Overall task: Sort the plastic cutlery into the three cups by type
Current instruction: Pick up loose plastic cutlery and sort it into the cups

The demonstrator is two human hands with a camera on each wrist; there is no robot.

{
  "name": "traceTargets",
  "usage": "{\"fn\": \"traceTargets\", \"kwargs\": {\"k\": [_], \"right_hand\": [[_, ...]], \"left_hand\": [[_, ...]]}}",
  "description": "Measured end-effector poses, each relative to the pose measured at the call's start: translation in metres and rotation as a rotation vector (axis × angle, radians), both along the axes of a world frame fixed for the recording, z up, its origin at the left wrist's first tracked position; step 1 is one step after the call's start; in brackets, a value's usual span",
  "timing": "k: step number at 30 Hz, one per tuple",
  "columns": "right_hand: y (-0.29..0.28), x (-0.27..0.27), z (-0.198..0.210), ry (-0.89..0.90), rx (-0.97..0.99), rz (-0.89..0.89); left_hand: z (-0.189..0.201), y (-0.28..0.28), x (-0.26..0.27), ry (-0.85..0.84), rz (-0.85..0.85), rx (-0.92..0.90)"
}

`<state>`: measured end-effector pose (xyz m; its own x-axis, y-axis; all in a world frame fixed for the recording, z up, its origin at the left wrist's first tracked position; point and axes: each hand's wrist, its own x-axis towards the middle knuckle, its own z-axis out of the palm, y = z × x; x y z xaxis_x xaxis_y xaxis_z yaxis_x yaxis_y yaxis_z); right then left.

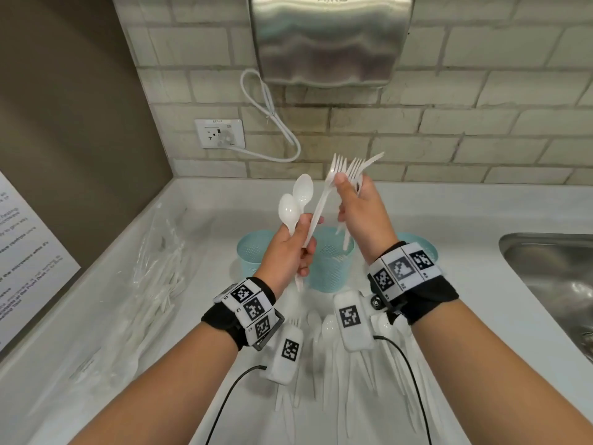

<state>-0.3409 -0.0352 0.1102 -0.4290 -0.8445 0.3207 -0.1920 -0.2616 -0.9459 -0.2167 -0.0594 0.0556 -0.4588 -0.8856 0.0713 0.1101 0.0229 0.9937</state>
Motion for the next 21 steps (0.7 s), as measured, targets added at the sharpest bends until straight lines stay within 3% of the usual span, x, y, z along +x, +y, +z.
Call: {"fn": "traceTargets", "kwargs": {"k": [6,17,21], "right_hand": [[-0.023,-0.014,-0.003,-0.134,-0.105,-0.073],[-0.033,-0.016,-0.061,-0.195,0.302,-0.016],[-0.019,-0.016,-0.055,-0.222,0.24,0.018]], "left_hand": [[-0.005,-0.007,0.004,-0.034,0.119,-0.105],[-0.014,-0.009,0.001,-0.109,0.108,-0.233],[-0.018,-0.007,-0.006,-0.155,0.13,-0.324]]}}
